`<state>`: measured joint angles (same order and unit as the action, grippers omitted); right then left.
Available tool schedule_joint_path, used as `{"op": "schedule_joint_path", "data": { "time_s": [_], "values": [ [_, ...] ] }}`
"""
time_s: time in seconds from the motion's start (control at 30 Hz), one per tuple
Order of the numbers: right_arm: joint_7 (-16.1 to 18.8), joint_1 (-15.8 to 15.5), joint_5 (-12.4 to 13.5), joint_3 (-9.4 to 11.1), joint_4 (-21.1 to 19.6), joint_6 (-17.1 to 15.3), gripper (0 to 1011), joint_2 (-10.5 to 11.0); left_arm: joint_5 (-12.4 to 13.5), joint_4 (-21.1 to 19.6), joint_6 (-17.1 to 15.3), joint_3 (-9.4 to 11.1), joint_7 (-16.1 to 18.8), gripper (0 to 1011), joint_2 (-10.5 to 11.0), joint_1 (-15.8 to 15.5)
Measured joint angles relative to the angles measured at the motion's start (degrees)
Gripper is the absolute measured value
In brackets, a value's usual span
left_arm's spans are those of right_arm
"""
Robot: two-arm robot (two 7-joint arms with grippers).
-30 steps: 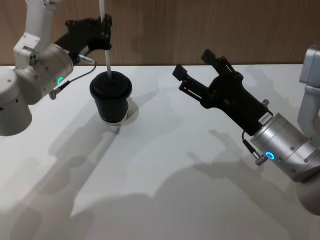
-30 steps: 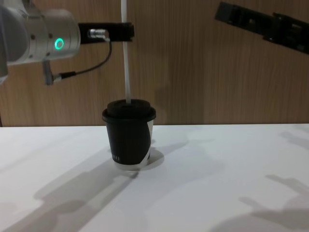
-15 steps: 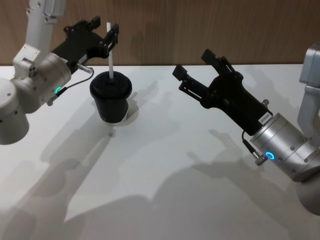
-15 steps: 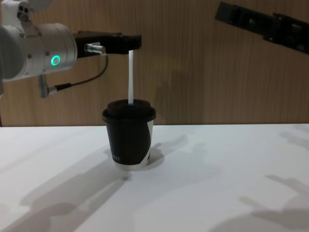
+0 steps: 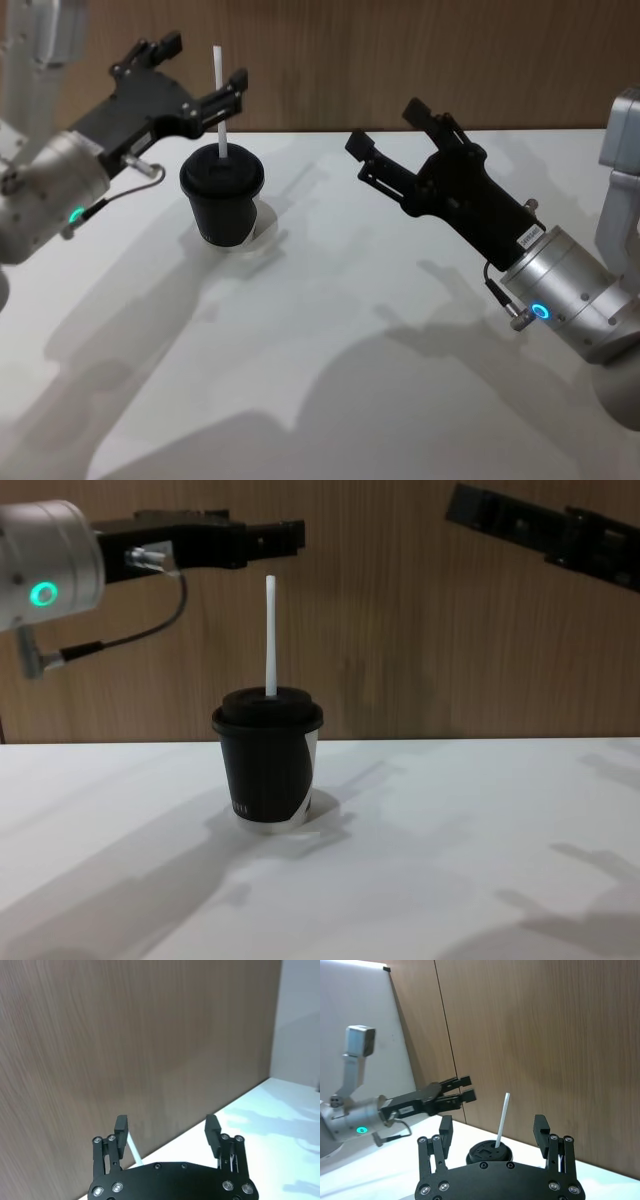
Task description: Pick up the straw with one hand, pass it to the other hand, and insert it into the cup.
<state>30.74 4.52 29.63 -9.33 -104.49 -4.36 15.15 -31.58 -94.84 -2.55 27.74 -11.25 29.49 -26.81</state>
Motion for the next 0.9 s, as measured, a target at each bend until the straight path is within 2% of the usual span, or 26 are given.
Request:
{"op": "schedule_joint_path", "data": {
  "time_s": [0.13, 0.17, 0.23, 0.47, 0.9],
  "values": [
    [0.00, 0.00, 0.00, 0.00, 0.00, 0.00, 1001, 0.00, -1.45, -3.97, 1.12, -1.62, -0.99, 1003, 2.27, 3.60],
    [0.00, 0.00, 0.00, 0.00, 0.00, 0.00, 1001, 0.00, -1.45, -3.97, 1.12, -1.62, -0.99, 1003, 2.27, 3.60],
    [0.00, 0.00, 0.00, 0.00, 0.00, 0.00, 1001, 0.00, -2.25, -6.38, 1.89, -2.82, -1.36, 1003, 3.66, 6.09],
    [0.00, 0.00, 0.00, 0.00, 0.00, 0.00, 1001, 0.00, -3.95, -10.68, 4.08, -5.40, -2.16, 1003, 6.19, 11.30],
    [0.00, 0.00, 0.00, 0.00, 0.00, 0.00, 1001, 0.00, -5.51, -14.66, 6.33, -8.00, -3.09, 1003, 8.55, 16.30]
  ]
}}
